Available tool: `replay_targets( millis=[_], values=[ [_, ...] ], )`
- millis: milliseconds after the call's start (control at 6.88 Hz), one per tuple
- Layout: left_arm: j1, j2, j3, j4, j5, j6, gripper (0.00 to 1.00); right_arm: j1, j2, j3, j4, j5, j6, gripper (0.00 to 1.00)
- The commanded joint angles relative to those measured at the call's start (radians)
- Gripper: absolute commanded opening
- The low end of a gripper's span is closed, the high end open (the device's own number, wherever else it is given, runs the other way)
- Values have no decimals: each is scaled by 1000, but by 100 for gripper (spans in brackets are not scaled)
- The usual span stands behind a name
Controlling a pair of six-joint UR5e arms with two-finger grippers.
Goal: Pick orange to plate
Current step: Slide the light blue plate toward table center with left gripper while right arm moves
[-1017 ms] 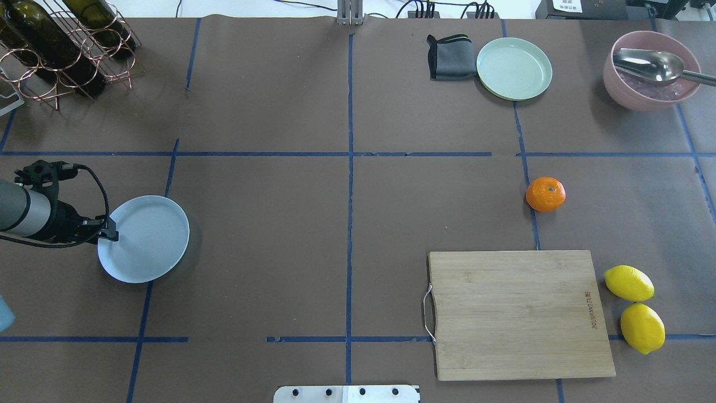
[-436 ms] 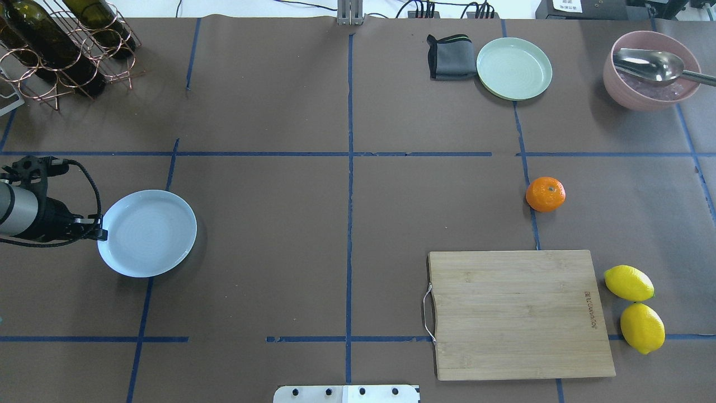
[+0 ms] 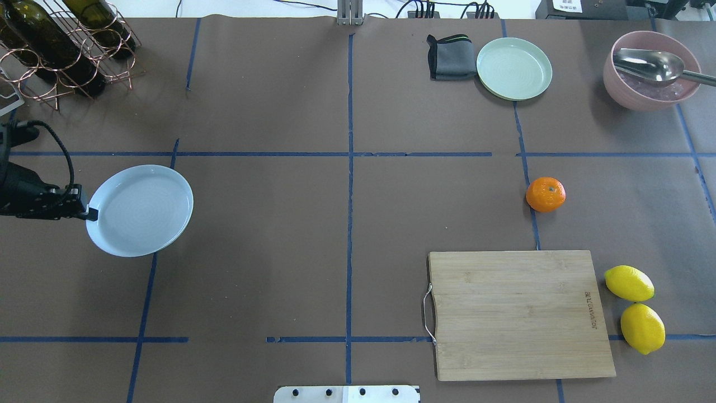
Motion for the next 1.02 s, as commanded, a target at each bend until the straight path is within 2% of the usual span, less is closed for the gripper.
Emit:
replay_targets(
  millis=[0, 145, 291, 436, 726, 872],
  values=[
    [-13, -292, 88, 153, -27, -159, 0, -31, 9, 14, 2, -2, 92, 100],
    [45, -387, 137, 155, 34, -289, 0, -88, 10, 83, 3, -7, 222, 100],
    [153, -431, 143, 155, 103, -375, 0, -128, 10, 143, 3, -10, 315, 100],
    [212, -483, 171, 155, 146, -445, 0, -171, 13, 183, 3, -13, 390, 100],
    [286, -580, 257, 148, 207, -534, 0, -258, 60, 224, 20, -41, 571, 100],
    [306, -601, 290, 145, 227, -551, 0, -309, 63, 225, 96, -74, 665, 100]
  ],
)
